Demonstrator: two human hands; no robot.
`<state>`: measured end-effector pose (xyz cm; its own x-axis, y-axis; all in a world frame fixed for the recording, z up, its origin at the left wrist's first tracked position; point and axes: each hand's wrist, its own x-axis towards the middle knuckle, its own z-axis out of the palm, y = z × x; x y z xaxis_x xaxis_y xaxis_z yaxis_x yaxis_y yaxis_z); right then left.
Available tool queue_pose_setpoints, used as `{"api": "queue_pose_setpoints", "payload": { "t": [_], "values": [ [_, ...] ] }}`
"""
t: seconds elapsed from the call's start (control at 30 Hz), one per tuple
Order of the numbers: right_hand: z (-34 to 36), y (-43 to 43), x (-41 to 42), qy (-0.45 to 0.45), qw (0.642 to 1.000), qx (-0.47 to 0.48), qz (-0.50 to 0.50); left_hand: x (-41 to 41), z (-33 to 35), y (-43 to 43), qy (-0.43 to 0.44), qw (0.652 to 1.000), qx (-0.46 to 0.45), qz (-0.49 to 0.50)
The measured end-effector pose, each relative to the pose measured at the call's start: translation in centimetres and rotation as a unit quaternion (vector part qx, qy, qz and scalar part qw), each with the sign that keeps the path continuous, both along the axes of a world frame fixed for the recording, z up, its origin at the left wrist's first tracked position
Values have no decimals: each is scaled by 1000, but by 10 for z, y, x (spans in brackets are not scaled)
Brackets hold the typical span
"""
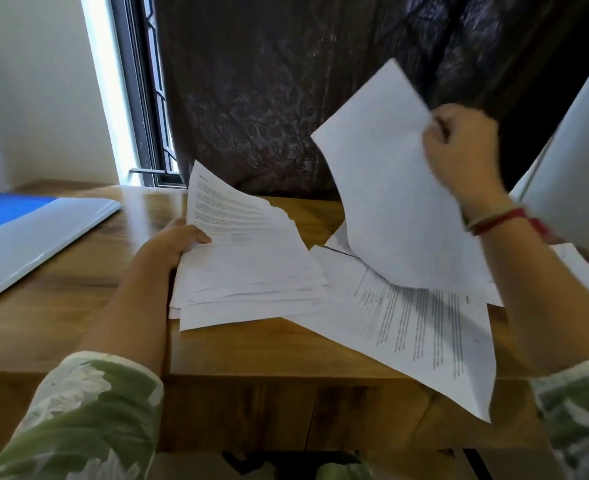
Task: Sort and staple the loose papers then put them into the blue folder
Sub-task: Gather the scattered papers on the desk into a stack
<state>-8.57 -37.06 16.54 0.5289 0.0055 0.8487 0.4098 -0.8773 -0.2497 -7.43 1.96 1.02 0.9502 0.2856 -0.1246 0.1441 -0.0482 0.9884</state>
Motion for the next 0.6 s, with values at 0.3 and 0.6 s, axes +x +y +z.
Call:
{"api": "queue_pose_setpoints", "payload": {
  "t": [0.3, 0.6],
  "values": [
    [-115, 83, -38, 102, 912, -165, 360, -14, -1, 2, -5, 1000, -8, -25],
    [-151, 69, -21, 299, 904, -69, 299, -6, 2, -9, -18, 999, -10, -51]
  ]
}}
